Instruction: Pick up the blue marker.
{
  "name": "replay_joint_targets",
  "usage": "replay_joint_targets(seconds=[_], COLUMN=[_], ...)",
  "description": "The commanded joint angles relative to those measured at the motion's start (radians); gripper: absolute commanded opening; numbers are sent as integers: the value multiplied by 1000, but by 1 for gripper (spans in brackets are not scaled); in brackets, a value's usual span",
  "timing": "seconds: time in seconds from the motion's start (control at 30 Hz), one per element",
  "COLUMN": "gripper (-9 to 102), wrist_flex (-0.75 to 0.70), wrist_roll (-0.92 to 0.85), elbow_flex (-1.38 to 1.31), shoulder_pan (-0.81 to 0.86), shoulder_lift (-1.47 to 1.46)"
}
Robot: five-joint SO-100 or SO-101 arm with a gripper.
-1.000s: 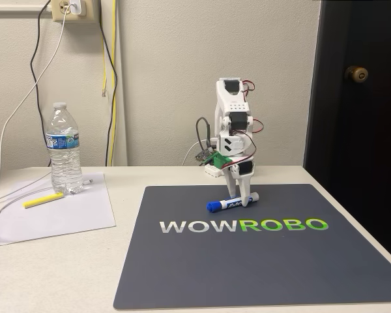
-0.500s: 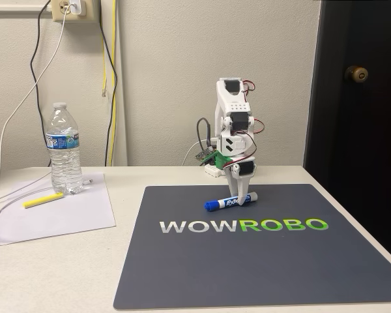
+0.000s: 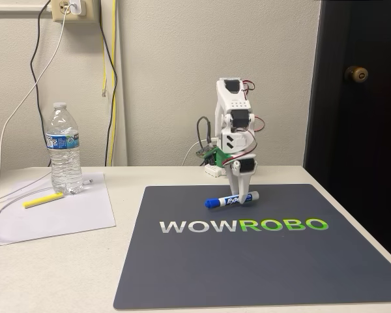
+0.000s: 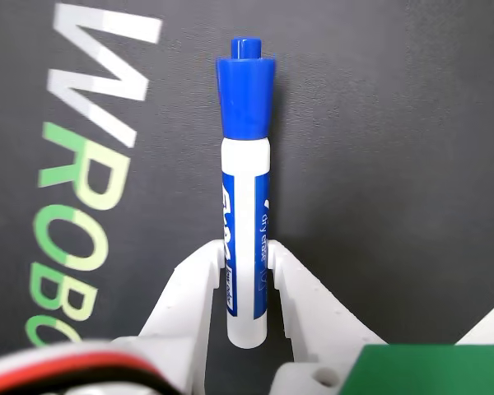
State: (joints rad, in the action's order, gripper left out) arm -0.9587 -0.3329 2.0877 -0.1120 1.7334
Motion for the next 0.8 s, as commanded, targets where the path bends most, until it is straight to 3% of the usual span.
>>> replay_joint_targets(seconds=[0.0,0.27,0.6,0.77], gripper=[5,5,5,5], wrist_flex=[5,29,110,235], wrist_roll=[-2,6,156,216], elbow_flex=[-17,-17,0,72], shoulder_pan=[-6,-6,60,75], shoulder_lift=[75,206,448,632])
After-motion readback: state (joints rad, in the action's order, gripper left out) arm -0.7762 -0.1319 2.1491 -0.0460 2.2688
